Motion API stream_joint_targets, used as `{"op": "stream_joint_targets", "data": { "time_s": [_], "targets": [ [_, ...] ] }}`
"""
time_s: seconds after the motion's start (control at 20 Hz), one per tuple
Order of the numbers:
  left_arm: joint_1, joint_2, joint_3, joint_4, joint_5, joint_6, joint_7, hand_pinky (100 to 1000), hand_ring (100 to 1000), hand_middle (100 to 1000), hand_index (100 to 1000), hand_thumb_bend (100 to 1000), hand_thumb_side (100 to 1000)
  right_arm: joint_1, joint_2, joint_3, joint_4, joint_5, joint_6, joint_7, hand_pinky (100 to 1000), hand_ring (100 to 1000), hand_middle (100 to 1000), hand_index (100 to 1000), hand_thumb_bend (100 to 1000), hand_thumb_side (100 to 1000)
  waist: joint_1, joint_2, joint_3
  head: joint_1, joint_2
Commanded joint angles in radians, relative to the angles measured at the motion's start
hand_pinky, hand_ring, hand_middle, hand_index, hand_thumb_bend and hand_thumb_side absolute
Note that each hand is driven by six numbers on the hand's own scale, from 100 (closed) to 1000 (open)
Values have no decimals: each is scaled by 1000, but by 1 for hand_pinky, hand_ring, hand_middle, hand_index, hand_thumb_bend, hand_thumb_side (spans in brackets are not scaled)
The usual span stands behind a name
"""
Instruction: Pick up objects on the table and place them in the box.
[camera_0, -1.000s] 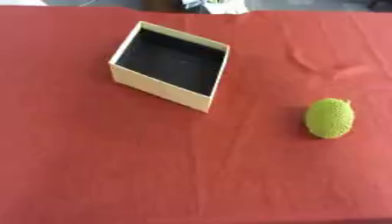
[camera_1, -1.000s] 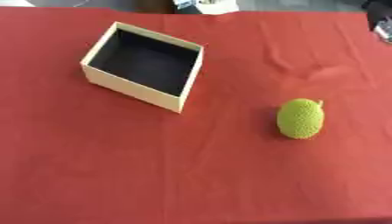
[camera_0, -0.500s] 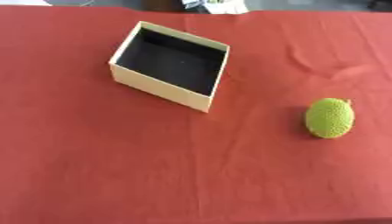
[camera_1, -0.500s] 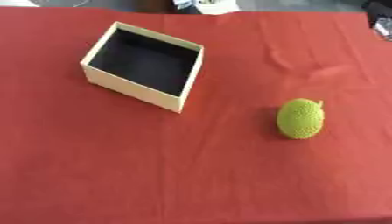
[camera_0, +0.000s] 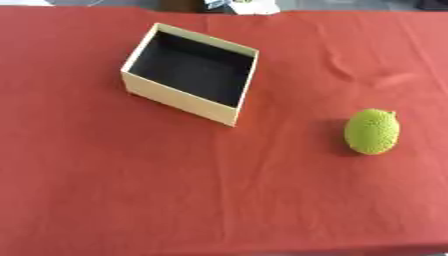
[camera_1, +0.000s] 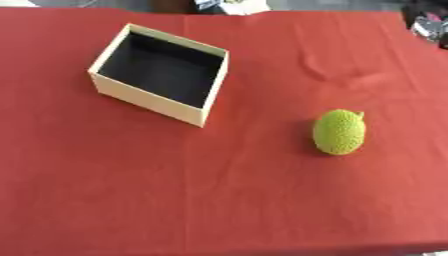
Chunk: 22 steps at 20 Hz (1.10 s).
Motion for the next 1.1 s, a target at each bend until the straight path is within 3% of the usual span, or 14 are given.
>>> {"op": "stream_joint_targets", "data": {
  "time_s": [0.05,0.7,0.85,0.95,1.1],
  "targets": [
    [-2,11,4,-15,-2,-2,-5,565,865,875,666,169,731,-25,-46,16,8,-24,-7,22,865,889,832,886,100,678,-1,-19,0,-4,5],
    [-7,11,3,-15,5,2,-9,566,865,876,666,171,730,-50,-41,100,77,-104,-27,96,862,902,844,904,100,724,-3,-20,7,-17,1],
    [-8,12,3,-15,6,2,-10,566,866,876,666,171,730,-50,-44,112,87,-126,-38,125,864,906,850,911,100,691,-4,-20,7,-18,0],
    [-8,13,2,-15,6,3,-11,566,866,876,666,171,730,-47,-47,117,91,-141,-45,146,866,911,857,914,100,609,-4,-20,6,-17,0],
    [-8,14,2,-15,6,3,-11,566,866,877,666,171,730,-41,-57,119,98,-159,-49,178,872,918,867,918,100,606,-5,-21,4,-16,1]
  ]
}}
